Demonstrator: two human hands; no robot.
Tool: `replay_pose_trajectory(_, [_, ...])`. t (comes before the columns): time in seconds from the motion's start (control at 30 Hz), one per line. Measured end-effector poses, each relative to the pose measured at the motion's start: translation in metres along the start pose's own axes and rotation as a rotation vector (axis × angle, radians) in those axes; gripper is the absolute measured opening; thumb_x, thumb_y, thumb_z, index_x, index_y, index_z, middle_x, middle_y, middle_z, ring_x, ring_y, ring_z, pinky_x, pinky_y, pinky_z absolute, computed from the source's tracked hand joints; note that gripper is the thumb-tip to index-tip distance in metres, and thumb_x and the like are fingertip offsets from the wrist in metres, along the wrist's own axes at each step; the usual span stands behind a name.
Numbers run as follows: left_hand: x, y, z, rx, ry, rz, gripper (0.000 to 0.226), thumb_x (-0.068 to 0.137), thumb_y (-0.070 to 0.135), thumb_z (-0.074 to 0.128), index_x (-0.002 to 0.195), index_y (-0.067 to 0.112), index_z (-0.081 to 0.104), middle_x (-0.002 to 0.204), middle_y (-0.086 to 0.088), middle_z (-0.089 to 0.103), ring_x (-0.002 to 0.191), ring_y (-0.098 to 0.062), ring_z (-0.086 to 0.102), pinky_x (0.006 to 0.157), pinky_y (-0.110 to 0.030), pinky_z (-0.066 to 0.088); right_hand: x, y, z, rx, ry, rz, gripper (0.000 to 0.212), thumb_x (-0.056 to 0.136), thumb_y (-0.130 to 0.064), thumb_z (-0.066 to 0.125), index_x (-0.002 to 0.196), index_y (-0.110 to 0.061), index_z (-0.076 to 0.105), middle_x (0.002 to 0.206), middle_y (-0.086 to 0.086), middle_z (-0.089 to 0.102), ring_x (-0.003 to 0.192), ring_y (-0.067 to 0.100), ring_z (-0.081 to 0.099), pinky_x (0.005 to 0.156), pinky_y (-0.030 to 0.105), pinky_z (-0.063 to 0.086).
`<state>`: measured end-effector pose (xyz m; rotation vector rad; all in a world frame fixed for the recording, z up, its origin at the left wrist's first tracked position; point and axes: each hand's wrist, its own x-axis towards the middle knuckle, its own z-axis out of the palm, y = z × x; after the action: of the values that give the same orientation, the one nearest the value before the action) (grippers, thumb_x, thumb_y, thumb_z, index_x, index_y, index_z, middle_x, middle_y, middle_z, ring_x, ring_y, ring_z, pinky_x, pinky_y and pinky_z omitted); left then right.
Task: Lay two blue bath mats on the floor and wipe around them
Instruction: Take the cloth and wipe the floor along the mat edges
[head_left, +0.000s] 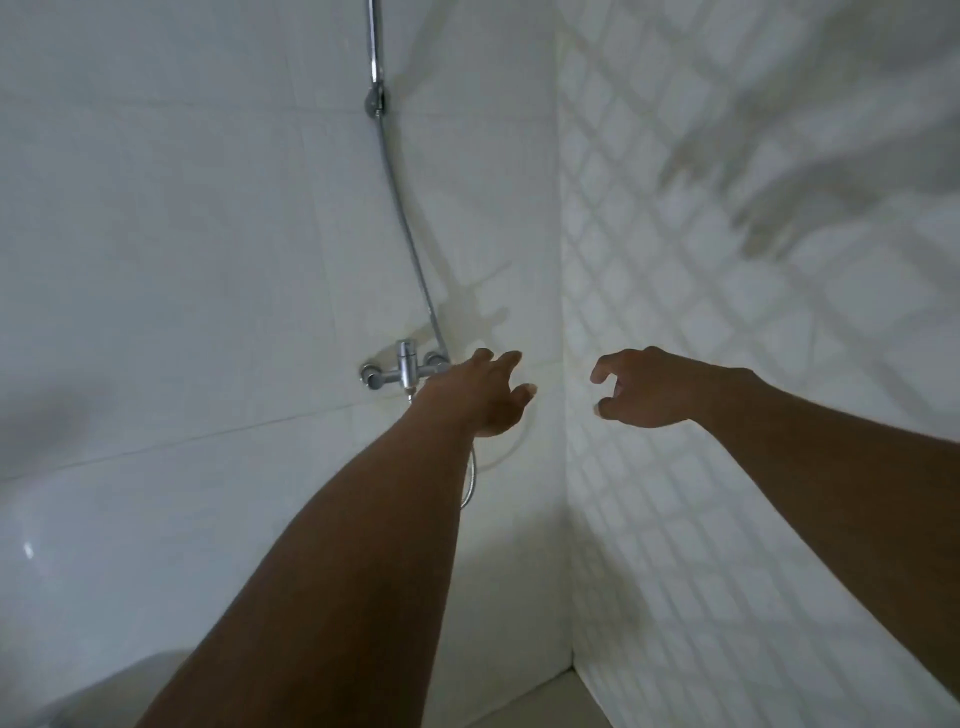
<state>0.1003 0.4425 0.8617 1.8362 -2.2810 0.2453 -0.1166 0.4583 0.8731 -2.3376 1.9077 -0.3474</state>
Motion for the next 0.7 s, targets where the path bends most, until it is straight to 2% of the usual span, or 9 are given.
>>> replay_pose_trajectory(0.2, [0.056, 0.082, -0.012, -0.115, 0.056, 0.33, 0.064, 0.102, 0.06, 0.033, 0.159, 0.034, 0.019, 0.163, -0.001, 0.027, 0.141, -0.033, 0.043, 0.107, -0.052, 0.037, -0.047, 0.052, -0.047, -0.065, 0.112, 0.291, 0.048, 0.095, -0.04, 0.058, 0.14, -0.027, 0.048, 0.131, -0.005, 0.06, 0.116, 0.016, 0.053, 0.088, 0.024, 0.036])
replay_pose_trajectory(0.33, [0.057, 0.163, -0.028, -0.215, 0.146, 0.586, 0.06, 0.104, 0.055, 0.034, 0.158, 0.03, 0.025, 0.158, -0.004, 0.036, 0.136, -0.034, 0.048, 0.104, -0.049, 0.04, -0.119, 0.079, -0.071, -0.135, 0.145, 0.532, 0.05, 0.094, -0.046, 0.059, 0.141, -0.031, 0.047, 0.136, 0.0, 0.057, 0.126, 0.021, 0.05, 0.097, 0.032, 0.042])
replay_pose_trajectory(0.53, [-0.025, 0.295, -0.06, -0.424, 0.23, 1.023, 0.054, 0.104, 0.051, 0.036, 0.154, 0.029, 0.034, 0.152, -0.003, 0.046, 0.134, -0.03, 0.051, 0.104, -0.046, 0.042, -0.292, 0.078, -0.112, -0.254, 0.229, 0.948, 0.052, 0.094, -0.047, 0.059, 0.142, -0.031, 0.046, 0.144, 0.001, 0.051, 0.125, 0.024, 0.053, 0.1, 0.035, 0.045])
replay_pose_trajectory(0.7, [-0.148, 0.36, -0.087, -0.592, 0.266, 1.34, 0.051, 0.104, 0.047, 0.037, 0.151, 0.029, 0.038, 0.143, -0.002, 0.054, 0.127, -0.029, 0.055, 0.101, -0.044, 0.043, -0.451, 0.007, -0.112, -0.302, 0.343, 1.284, 0.049, 0.093, -0.048, 0.058, 0.139, -0.035, 0.048, 0.134, -0.002, 0.059, 0.117, 0.021, 0.058, 0.093, 0.033, 0.046])
